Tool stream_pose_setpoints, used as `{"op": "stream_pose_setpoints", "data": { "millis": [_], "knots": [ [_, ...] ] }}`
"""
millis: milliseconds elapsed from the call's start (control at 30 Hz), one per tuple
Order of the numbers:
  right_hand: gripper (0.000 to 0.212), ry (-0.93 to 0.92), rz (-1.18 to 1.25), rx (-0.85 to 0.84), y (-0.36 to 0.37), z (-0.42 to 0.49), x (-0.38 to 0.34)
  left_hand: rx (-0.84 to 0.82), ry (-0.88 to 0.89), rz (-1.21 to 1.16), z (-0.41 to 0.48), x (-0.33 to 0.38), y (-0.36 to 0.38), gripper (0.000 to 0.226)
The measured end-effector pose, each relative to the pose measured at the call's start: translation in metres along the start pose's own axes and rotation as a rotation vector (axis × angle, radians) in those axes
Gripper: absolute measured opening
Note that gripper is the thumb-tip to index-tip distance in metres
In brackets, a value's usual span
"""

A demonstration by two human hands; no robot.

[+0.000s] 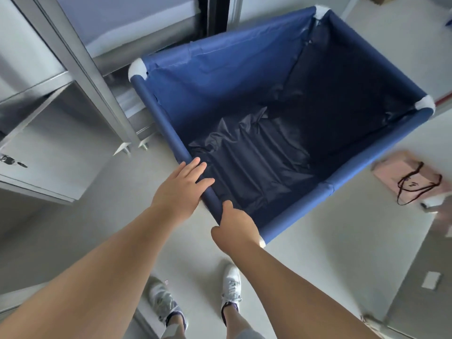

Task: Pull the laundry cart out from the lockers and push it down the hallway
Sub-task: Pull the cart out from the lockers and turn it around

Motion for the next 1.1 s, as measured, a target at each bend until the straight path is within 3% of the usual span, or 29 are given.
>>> {"op": "stream_pose_setpoints", "data": {
  "millis": [367,667,1000,1100],
  "knots": [
    [0.019,0.024,-0.152,-0.019,-0.01,-0.005,0.066,-0.081,0.007,-0.011,0.035,-0.003,0.01,0.041],
    [0.022,-0.053,-0.188,0.01,-0.004,0.002,0.049,-0.078,-0.022,0.057,0.024,-0.012,0.011,0.045],
    [0.035,0.043,-0.048,0.05,-0.005,0.029,0.019,-0.026,0.102,0.008,0.031,-0.03,0.004,0.04],
    [0.024,0.057,-0.055,0.063,-0.002,0.028,0.016,-0.043,0.078,0.011,0.041,-0.054,-0.002,0.04]
  ]
}}
Point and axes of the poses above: each hand's wrist, its own z-axis towards the middle knuckle, its own y-axis out of the palm, x = y × z, the point moved 7 cm from there along z, towards the middle knuckle, and after that the axes turned 6 degrees about -z, right-handed, at the moved point
